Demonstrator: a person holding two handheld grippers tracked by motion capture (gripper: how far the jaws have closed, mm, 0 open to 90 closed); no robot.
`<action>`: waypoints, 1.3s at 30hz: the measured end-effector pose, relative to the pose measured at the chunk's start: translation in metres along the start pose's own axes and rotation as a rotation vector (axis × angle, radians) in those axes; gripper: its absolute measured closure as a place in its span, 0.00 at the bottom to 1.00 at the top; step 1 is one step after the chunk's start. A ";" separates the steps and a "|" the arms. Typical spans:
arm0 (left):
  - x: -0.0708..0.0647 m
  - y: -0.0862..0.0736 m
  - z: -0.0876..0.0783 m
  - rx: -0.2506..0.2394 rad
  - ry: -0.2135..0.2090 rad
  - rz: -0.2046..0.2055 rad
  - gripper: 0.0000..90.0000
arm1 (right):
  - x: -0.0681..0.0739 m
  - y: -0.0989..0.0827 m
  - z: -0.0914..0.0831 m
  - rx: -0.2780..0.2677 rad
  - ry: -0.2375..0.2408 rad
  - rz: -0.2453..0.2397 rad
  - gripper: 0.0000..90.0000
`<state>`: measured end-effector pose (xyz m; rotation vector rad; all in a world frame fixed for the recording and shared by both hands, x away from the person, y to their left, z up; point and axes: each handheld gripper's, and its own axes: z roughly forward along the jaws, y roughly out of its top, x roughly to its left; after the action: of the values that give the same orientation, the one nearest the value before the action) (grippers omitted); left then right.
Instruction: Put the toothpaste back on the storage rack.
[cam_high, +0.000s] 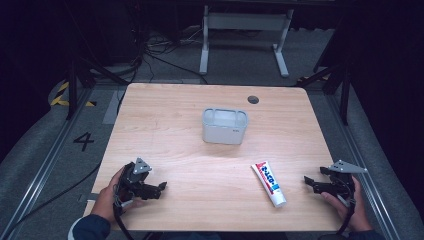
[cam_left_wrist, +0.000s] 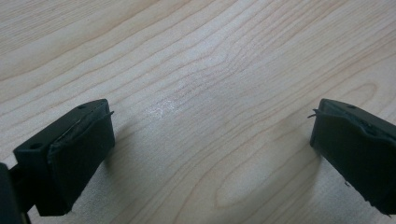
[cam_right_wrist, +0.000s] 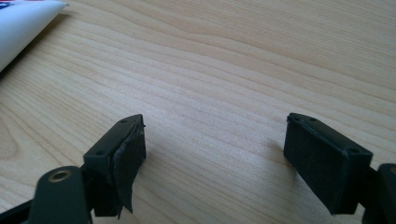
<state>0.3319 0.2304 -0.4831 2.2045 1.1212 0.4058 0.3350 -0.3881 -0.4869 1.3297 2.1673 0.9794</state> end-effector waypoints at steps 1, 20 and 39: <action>0.000 0.000 0.000 -0.003 -0.002 -0.001 0.00 | 0.000 0.000 0.000 0.000 0.000 0.000 0.24; 0.007 0.000 0.000 -0.001 0.006 0.007 0.00 | 0.000 0.005 0.002 0.027 0.002 -0.006 0.22; 0.013 0.010 0.008 0.007 -0.074 0.080 0.00 | 0.026 0.031 -0.018 0.034 0.050 -0.083 0.25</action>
<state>0.3497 0.2340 -0.4826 2.2573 0.9998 0.3518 0.3301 -0.3622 -0.4513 1.2318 2.2661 0.9573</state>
